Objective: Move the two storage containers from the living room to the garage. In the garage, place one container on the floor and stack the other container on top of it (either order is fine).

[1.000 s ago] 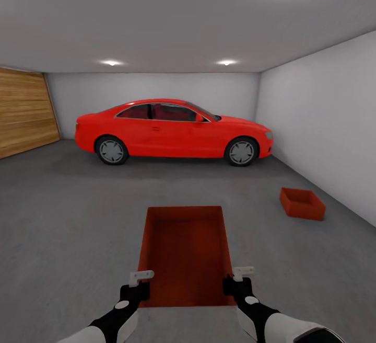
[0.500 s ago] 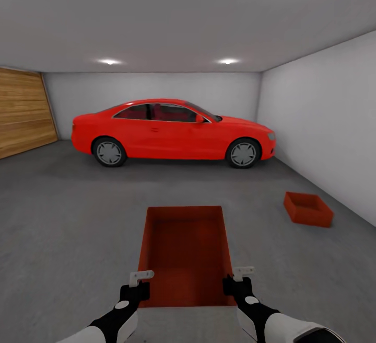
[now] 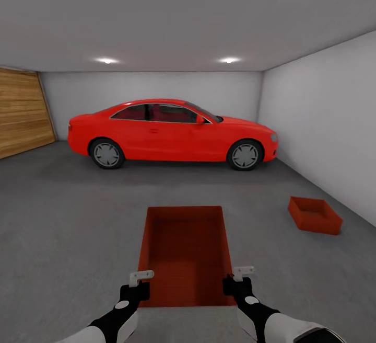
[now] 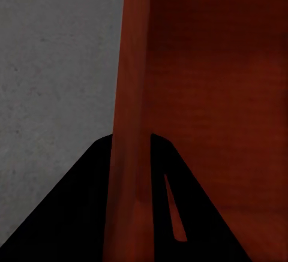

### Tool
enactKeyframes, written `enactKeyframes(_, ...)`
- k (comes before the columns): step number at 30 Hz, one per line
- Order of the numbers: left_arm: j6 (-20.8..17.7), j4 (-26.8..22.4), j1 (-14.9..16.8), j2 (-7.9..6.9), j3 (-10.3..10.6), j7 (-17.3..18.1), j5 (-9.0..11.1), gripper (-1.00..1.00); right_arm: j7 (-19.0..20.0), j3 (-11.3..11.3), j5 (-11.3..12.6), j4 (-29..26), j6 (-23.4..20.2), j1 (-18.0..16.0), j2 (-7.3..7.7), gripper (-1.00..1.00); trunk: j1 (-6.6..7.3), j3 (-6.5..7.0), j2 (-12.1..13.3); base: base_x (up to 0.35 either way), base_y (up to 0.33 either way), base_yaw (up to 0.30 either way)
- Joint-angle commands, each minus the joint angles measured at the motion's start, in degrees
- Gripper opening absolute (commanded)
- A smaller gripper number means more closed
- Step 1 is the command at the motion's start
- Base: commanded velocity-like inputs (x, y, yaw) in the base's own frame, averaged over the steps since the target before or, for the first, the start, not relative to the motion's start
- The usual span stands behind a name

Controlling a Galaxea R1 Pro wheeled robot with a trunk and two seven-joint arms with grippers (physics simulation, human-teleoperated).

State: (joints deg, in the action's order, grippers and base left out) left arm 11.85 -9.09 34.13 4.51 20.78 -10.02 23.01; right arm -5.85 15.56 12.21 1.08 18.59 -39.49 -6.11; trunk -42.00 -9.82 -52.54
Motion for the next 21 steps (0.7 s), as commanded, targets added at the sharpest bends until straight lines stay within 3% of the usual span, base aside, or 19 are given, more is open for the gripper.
enactKeyframes(1, 0.1, -0.1, 0.1, -0.73, -3.1, -0.6, 0.8, -1.0, 0.1, -4.2, -0.8, 0.0, 0.1, -0.1, -0.04, -1.0, -0.04, -0.08, -0.1, 0.321, 0.0, 0.0)
enactKeyframes(21, 0.1, -0.1, 0.1, -0.73, -3.1, -0.6, 0.8, -1.0, 0.1, -4.2, -0.8, 0.0, 0.1, -0.1, -0.04, -1.0, -0.04, -0.08, -0.1, 0.321, 0.0, 0.0)
